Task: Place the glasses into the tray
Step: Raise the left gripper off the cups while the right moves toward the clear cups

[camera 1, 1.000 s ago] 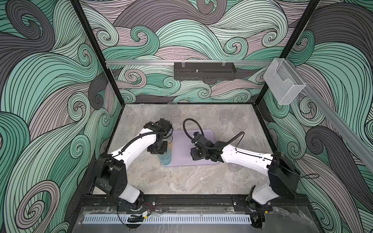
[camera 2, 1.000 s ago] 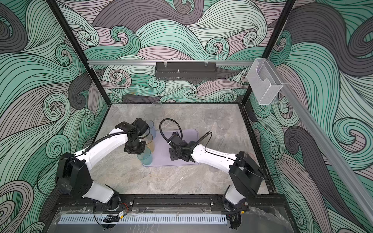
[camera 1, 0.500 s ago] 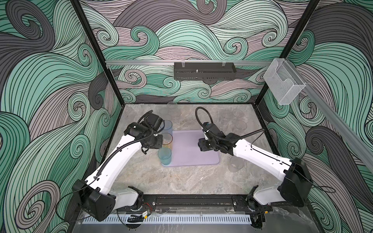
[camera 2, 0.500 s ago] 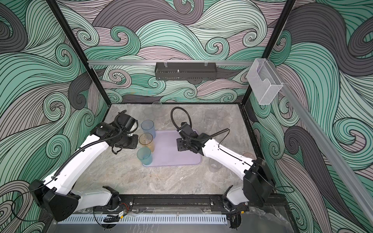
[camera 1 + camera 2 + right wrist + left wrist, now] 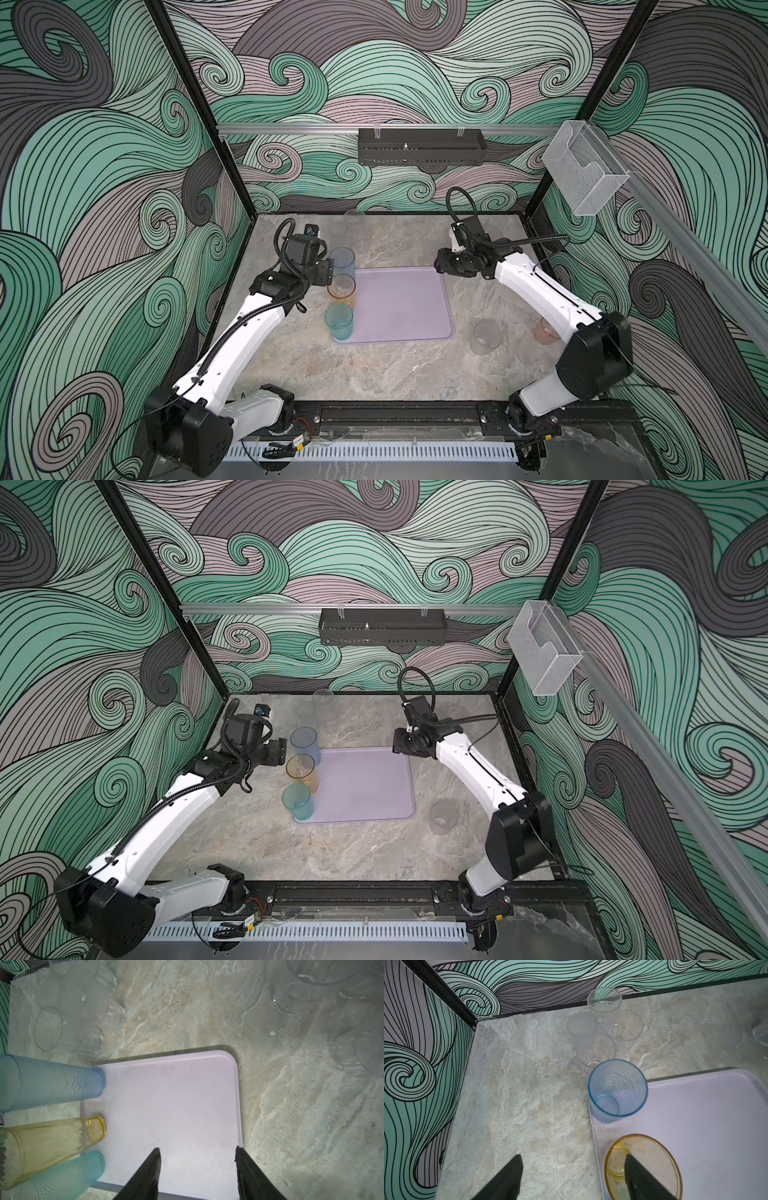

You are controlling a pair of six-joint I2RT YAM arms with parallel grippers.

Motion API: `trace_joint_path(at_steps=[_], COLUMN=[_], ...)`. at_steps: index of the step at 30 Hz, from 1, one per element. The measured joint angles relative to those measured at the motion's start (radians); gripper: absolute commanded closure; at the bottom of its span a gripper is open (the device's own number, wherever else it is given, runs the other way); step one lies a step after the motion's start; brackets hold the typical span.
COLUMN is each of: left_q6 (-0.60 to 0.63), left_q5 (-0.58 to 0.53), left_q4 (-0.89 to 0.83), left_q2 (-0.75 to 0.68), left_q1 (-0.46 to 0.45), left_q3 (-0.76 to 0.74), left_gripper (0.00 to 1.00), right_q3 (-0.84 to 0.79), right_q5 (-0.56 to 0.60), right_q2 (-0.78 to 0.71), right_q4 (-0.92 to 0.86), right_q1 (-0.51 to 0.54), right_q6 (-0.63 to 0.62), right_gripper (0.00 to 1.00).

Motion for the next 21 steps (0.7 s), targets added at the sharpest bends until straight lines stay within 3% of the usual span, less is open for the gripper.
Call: trace_joint_path(at_steps=[4, 8, 14, 21], left_q6=[-0.084, -0.167, -0.286, -0.351], left_q5=[0.031, 0.177, 0.397, 0.536], left_q4=[0.004, -0.006, 0.004, 0.021], left_q2=[0.122, 0.225, 0.307, 0.337], left_q1=[0.040, 0.148, 0.313, 0.331], left_q3=[0.061, 0.169, 0.204, 0.195], left_gripper=[0.22, 0.17, 0.19, 0.23], right_q3=[0.142, 0.223, 0.257, 0.229], right_q5=[-0.064, -0.079, -0.077, -0.015], right_q2=[0.178, 0.272, 0.272, 0.220], right_q4=[0.050, 0.074, 0.064, -0.013], right_q1=[0.012, 0.018, 0.003, -0.068], right_q6=[0.083, 0.122, 0.108, 0.040], right_gripper=[0.43, 0.43, 0.42, 0.42])
